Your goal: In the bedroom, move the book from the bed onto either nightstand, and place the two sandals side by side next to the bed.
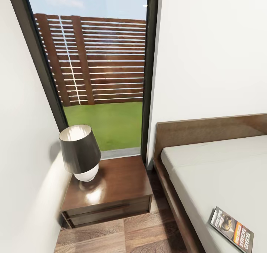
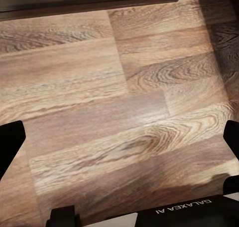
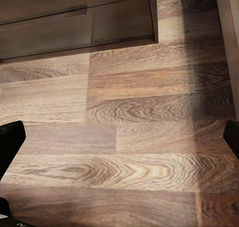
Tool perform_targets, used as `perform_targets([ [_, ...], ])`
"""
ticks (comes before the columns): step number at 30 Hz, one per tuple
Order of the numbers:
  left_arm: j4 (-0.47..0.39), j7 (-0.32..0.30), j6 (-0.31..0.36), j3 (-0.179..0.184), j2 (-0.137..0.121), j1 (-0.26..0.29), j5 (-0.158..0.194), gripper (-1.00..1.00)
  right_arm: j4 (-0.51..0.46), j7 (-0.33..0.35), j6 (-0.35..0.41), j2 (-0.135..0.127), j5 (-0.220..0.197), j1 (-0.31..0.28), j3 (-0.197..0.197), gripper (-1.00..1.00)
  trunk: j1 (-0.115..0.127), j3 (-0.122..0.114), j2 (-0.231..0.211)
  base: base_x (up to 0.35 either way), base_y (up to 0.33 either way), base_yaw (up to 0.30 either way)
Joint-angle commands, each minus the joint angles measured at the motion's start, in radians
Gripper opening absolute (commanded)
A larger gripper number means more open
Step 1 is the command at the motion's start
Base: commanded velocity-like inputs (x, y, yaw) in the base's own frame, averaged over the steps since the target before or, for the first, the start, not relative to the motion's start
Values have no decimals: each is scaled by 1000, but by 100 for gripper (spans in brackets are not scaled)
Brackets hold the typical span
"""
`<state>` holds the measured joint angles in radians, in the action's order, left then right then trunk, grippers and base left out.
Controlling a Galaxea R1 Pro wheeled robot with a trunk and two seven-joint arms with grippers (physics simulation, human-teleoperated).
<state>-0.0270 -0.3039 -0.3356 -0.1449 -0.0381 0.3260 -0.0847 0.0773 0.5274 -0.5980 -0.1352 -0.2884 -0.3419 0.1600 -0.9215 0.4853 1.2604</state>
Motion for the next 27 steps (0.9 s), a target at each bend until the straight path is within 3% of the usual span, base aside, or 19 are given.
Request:
perform_targets([
  [1, 1, -3, -3, -9, 0, 1, -9, 100, 4, 7, -41, 0, -11, -2, 7, 100, 0, 1, 1, 0, 0, 0],
  [6, 1, -3, -3, -9, 0, 1, -9, 100, 4, 9, -143, -7, -11, -2, 6, 100, 0, 1, 1, 0, 0, 0],
  [9, 1, -3, -3, -9, 0, 1, -9, 100, 4, 10, -246, -24, -11, -2, 6, 100, 0, 1, 1, 0, 0, 0],
  [11, 1, -3, -3, -8, 0, 1, -9, 100, 4, 10, -270, -39, -12, -2, 6, 100, 0, 1, 1, 0, 0, 0],
  [14, 1, -3, -3, -7, 0, 1, -9, 100, 3, 10, -291, -89, -16, -2, 5, 100, 0, 1, 1, 0, 0, 0],
  [19, 0, -2, -3, -6, 1, 1, -9, 100, -5, 11, -294, -149, -17, -2, -3, 100, 0, 1, 1, 0, 0, 0],
  [27, -1, 0, -2, -5, 1, 1, -9, 100, -99, 11, -293, -169, -17, -2, -9, 100, 0, 1, 1, 0, 0, 0],
])
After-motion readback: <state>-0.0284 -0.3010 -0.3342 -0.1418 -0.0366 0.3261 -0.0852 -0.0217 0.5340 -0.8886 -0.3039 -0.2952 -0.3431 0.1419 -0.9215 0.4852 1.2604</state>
